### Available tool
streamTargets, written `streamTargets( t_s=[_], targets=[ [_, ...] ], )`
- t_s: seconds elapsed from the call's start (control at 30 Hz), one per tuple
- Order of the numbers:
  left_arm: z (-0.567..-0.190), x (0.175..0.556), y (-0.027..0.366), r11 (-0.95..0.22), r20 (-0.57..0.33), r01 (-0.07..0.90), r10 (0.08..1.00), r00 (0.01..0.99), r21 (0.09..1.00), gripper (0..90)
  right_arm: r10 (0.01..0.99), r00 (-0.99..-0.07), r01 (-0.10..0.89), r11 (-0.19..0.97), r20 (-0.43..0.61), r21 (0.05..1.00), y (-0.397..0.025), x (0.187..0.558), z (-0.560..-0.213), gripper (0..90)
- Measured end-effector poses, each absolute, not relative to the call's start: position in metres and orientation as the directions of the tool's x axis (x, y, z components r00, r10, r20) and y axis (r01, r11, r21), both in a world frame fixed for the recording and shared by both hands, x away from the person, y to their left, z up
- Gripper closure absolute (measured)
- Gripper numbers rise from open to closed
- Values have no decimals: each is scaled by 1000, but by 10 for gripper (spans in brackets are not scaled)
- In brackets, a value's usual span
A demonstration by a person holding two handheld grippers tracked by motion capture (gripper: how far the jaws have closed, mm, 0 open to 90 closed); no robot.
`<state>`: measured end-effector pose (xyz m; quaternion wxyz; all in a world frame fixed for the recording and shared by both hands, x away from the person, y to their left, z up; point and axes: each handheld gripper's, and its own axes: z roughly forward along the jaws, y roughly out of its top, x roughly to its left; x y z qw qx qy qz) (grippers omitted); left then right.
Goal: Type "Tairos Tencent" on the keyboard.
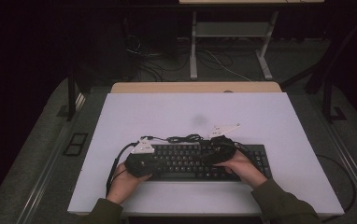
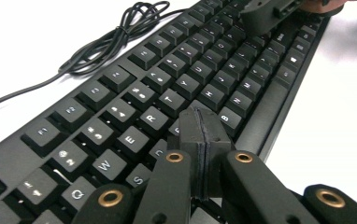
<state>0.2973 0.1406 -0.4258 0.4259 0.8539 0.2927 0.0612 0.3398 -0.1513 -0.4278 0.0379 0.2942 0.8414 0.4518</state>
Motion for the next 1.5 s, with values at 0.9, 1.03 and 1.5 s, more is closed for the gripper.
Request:
streamTargets(
  t_s=[0.9, 1.03, 1.5],
  targets=[
    [-429, 320, 150, -443, -112, 455, 610, 784, 772, 885, 535, -822, 457, 417, 195, 785, -148, 340, -430, 211],
    [-431, 320, 148, -446, -113, 458, 610, 784, 769, 885, 535, -822, 458, 417, 195, 785, -148, 340, -430, 211],
    [-437, 322, 146, -455, -122, 475, 612, 781, 753, 885, 541, -819, 459, 415, 193, 785, -148, 340, -430, 205]
  ],
)
